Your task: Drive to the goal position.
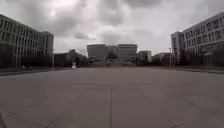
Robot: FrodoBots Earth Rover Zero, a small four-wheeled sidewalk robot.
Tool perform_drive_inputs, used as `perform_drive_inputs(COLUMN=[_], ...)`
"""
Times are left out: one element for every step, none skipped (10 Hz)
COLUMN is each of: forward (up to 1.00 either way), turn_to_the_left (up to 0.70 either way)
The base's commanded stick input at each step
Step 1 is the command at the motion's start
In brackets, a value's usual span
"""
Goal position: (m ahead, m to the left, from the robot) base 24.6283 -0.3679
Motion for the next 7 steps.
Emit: perform_drive_inputs(forward=[0.70, 0.70, 0.70, 0.70, 0.70, 0.70, 0.70], turn_to_the_left=[0.00, 0.00, 0.00, 0.00, 0.00, 0.00, 0.00])
